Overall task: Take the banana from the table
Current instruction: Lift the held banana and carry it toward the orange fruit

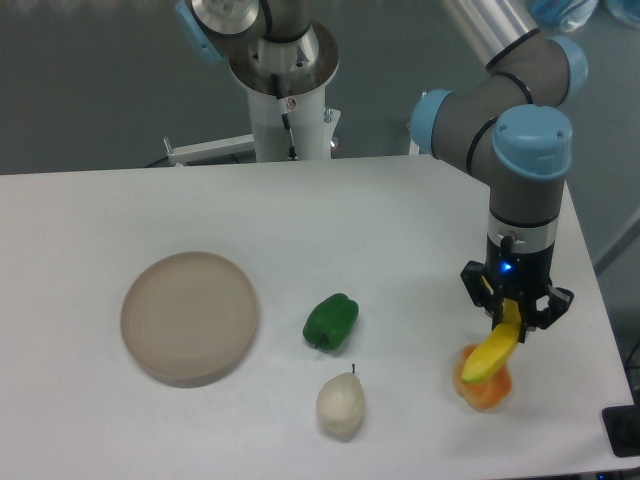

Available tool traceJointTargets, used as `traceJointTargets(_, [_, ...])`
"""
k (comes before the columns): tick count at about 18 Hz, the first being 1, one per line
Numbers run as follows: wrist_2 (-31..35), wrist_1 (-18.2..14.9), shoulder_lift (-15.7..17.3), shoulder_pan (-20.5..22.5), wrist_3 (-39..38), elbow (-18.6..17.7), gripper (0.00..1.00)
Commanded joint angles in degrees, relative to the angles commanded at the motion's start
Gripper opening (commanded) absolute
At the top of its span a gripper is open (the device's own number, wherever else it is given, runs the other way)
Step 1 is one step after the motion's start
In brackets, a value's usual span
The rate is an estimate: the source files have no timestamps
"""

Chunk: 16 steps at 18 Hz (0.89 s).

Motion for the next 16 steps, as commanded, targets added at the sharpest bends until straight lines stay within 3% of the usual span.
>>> traceJointTargets(16, [1.58,0.17,-0.88,-0.79,-0.26,0.97,0.33])
